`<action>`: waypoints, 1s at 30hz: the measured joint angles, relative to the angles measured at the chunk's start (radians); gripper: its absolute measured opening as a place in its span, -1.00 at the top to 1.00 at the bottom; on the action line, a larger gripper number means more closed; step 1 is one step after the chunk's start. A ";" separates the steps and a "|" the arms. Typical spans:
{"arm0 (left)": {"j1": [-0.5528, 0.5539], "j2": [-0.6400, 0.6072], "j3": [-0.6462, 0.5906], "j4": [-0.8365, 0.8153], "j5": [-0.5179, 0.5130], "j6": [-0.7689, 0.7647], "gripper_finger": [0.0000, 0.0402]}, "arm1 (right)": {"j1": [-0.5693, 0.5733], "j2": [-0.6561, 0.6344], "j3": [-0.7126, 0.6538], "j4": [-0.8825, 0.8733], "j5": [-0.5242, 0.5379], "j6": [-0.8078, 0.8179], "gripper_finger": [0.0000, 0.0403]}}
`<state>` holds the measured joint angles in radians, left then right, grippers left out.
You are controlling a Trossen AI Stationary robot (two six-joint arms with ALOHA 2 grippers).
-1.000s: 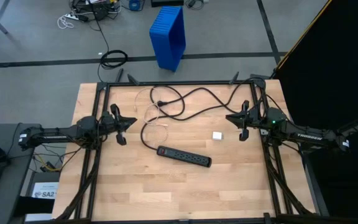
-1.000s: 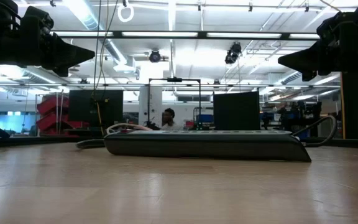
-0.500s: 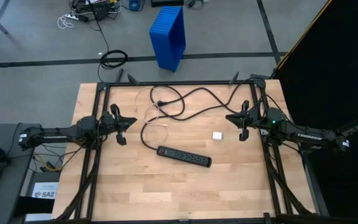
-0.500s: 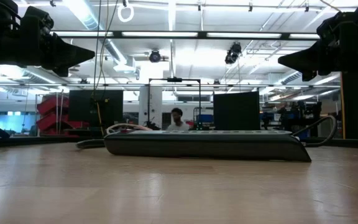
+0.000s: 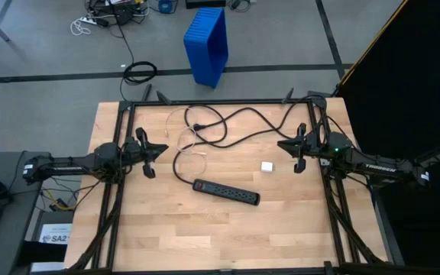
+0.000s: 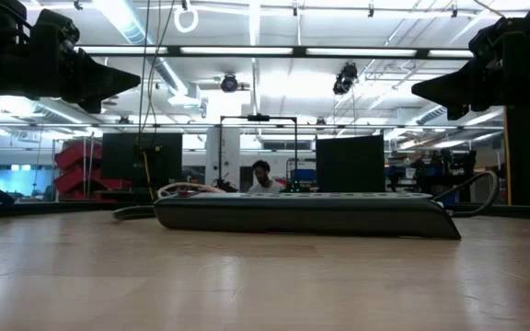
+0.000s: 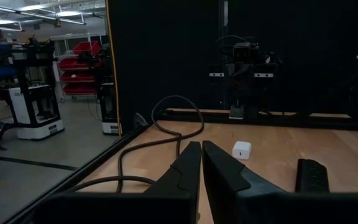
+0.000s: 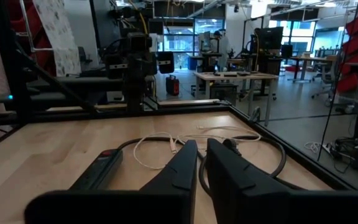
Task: Insert USB
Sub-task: Return to Home Position
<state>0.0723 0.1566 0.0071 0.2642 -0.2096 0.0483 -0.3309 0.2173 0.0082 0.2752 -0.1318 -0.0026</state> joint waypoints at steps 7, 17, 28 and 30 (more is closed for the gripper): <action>0.000 0.000 0.000 0.000 0.000 0.000 1.00 | 0.000 0.000 0.000 0.000 0.000 0.000 0.99; 0.000 0.000 0.000 0.000 0.001 0.000 1.00 | 0.000 0.000 0.000 0.000 0.000 0.000 0.95; 0.000 0.000 0.000 0.000 0.001 0.000 1.00 | 0.000 0.000 -0.001 0.000 0.000 0.000 0.96; 0.000 0.000 0.000 0.000 0.001 0.000 1.00 | 0.000 0.000 -0.001 0.000 0.000 0.000 0.97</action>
<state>0.0722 0.1566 0.0067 0.2643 -0.2089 0.0479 -0.3309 0.2173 0.0074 0.2752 -0.1318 -0.0025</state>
